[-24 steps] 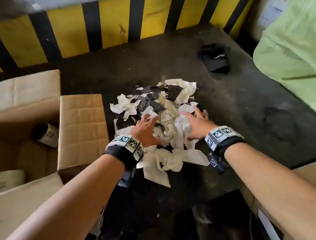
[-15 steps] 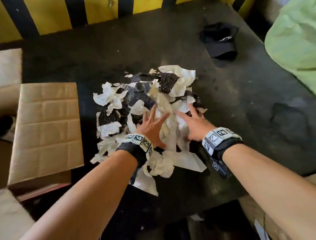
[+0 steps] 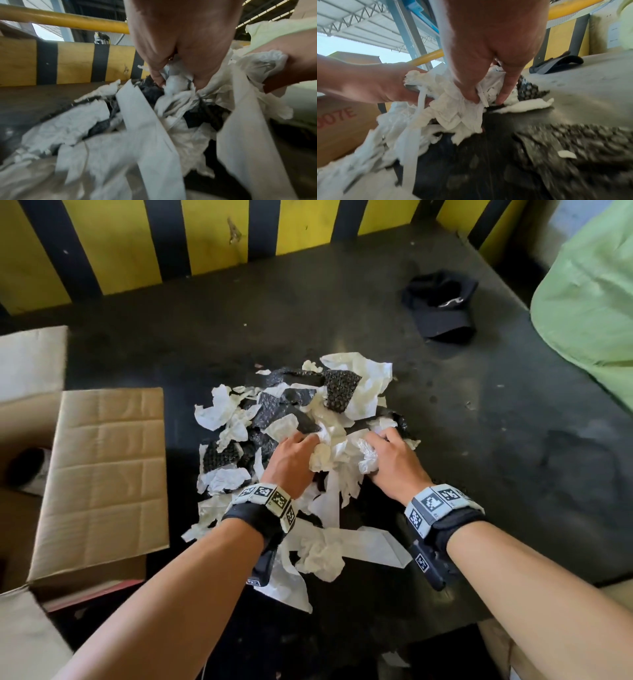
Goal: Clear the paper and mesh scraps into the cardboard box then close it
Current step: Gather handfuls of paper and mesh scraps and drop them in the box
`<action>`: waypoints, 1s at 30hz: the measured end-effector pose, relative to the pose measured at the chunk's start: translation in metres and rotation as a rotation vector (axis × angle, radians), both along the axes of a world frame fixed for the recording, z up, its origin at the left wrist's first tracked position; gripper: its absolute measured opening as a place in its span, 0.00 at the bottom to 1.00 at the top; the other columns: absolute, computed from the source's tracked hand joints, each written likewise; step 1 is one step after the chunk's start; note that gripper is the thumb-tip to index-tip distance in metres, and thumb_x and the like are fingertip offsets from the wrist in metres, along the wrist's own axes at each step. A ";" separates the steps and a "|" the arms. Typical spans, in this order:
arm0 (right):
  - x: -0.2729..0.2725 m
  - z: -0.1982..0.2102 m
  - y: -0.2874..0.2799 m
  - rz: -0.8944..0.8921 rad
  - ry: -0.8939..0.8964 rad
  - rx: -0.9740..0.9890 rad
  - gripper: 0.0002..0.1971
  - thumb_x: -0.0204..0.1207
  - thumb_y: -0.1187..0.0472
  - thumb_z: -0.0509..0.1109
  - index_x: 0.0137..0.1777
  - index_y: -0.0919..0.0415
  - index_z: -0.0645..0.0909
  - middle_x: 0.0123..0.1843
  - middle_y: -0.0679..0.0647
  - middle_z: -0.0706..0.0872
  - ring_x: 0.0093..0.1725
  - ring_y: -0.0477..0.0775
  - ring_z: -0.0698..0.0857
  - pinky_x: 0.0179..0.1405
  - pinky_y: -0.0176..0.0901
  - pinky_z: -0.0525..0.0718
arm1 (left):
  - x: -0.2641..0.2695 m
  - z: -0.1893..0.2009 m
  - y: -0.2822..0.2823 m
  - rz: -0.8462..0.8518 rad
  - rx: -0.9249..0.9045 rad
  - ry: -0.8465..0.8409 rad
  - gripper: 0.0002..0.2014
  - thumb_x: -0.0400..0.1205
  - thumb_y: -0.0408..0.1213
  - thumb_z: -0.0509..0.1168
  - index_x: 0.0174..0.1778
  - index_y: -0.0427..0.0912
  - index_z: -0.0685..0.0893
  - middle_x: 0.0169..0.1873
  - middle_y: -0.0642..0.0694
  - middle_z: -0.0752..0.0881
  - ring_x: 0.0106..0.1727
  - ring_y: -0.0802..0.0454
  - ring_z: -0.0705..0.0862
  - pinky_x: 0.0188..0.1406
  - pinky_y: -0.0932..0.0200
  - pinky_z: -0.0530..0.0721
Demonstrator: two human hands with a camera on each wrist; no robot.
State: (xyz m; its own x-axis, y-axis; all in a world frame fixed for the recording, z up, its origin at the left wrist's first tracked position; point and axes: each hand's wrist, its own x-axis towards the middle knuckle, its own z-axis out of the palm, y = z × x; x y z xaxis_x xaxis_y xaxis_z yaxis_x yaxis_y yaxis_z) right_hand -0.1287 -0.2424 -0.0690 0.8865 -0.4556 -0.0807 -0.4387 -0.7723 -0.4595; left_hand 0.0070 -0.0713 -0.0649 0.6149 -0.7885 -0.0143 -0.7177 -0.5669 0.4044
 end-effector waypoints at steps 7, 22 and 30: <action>0.003 0.076 0.006 -0.104 -0.099 0.017 0.18 0.67 0.66 0.75 0.56 0.59 0.78 0.52 0.58 0.78 0.48 0.65 0.82 0.43 0.42 0.74 | 0.004 0.080 0.002 0.007 -0.133 -0.081 0.16 0.76 0.38 0.75 0.58 0.38 0.83 0.46 0.46 0.82 0.44 0.50 0.79 0.42 0.62 0.76; 0.057 0.229 0.115 -0.133 -0.382 -0.111 0.14 0.71 0.59 0.75 0.53 0.62 0.78 0.47 0.66 0.82 0.49 0.69 0.83 0.41 0.46 0.73 | 0.063 0.242 0.128 0.216 -0.363 -0.161 0.18 0.74 0.41 0.75 0.59 0.44 0.83 0.50 0.44 0.87 0.50 0.43 0.84 0.47 0.54 0.79; 0.127 0.280 0.263 0.058 -0.534 -0.043 0.25 0.70 0.48 0.80 0.60 0.61 0.80 0.51 0.65 0.84 0.47 0.65 0.84 0.42 0.50 0.82 | 0.110 0.305 0.289 0.361 -0.447 -0.222 0.14 0.75 0.41 0.74 0.55 0.45 0.84 0.48 0.46 0.89 0.46 0.47 0.85 0.46 0.53 0.84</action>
